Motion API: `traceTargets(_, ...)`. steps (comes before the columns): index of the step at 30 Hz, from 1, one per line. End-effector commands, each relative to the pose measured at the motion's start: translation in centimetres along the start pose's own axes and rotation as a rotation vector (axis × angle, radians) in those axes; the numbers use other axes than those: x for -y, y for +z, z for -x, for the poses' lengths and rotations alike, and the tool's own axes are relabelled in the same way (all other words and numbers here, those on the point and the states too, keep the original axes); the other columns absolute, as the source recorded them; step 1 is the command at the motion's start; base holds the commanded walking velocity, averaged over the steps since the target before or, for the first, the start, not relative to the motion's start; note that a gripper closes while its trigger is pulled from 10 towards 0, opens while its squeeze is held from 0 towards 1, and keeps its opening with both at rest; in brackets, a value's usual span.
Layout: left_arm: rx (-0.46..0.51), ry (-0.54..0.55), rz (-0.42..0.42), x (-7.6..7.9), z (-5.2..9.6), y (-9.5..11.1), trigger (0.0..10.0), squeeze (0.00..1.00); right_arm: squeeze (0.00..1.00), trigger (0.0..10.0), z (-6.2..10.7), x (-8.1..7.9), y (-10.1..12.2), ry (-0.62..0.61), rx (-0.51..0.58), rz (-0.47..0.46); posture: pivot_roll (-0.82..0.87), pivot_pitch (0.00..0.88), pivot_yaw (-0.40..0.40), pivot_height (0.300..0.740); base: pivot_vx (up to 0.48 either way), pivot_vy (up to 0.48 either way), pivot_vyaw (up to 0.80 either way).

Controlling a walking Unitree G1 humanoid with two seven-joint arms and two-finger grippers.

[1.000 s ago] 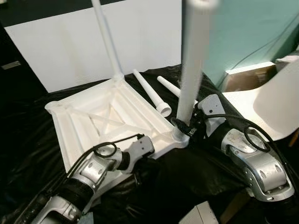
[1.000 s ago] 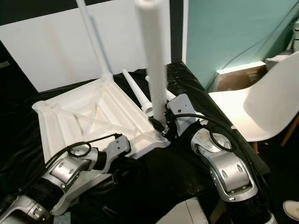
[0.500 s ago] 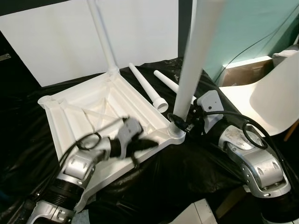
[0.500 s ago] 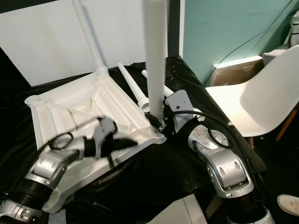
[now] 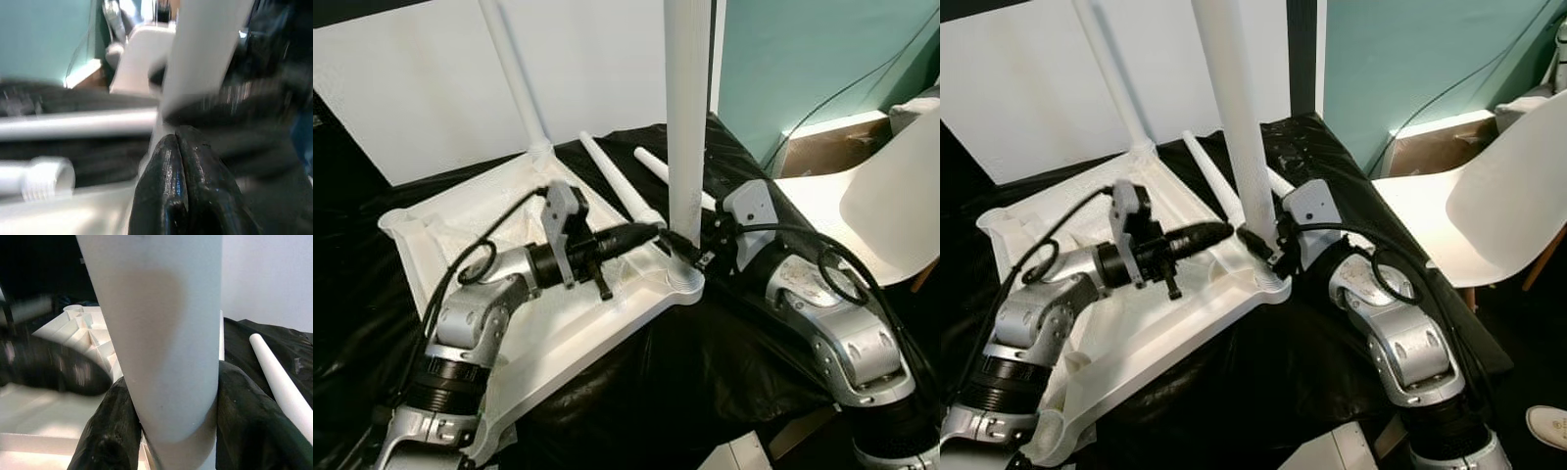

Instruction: Building children table

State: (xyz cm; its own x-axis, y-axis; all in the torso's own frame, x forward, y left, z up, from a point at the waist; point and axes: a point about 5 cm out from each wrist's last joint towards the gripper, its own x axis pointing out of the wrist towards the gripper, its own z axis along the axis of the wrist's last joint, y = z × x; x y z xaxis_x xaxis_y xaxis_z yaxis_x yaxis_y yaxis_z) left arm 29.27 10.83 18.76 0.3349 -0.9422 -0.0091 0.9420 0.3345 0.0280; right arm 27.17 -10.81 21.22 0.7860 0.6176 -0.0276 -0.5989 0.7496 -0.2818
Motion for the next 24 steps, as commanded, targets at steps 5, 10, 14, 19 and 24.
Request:
traceTargets(5, -0.220, 0.060, -0.026, -0.4, 0.5, -3.3, 10.0, 0.00, 0.00, 10.0, -0.4, 0.2, -1.2, -0.024, -0.070, -0.039, -0.17, 0.000, 0.133, 0.740, 0.000, 0.000, 0.00)
traceTargets(10, -0.443, 0.113, -0.047, -0.9, 1.4, -6.5, 10.0, 0.00, 0.00, 10.0, -0.5, 0.0, -1.0, -0.012, -0.062, -0.057, -0.17, 0.000, 0.135, 0.740, 0.000, 0.000, 0.00)
traceTargets(14, -0.538, 0.212, -0.035, -2.0, 1.7, -7.6, 10.0, 0.00, 0.00, 10.0, -0.2, -1.2, -1.6, 0.073, -0.096, -0.159, -0.17, 0.000, 0.135, 0.740, 0.000, 0.000, 0.00)
traceTargets(19, -0.494, 0.240, -0.059, -2.5, 0.9, -6.8, 10.0, 0.00, 0.00, 10.0, 0.2, -2.9, -2.2, 0.208, -0.125, -0.311, -0.17, 0.000, 0.133, 0.740, 0.000, 0.000, 0.00)
traceTargets(24, -0.230, 0.236, -0.032, -2.7, -0.8, -3.1, 10.0, 0.00, 0.00, 10.0, 0.3, -3.5, -2.4, 0.261, -0.142, -0.381, -0.17, 0.000, 0.131, 0.740, 0.000, 0.000, 0.00)
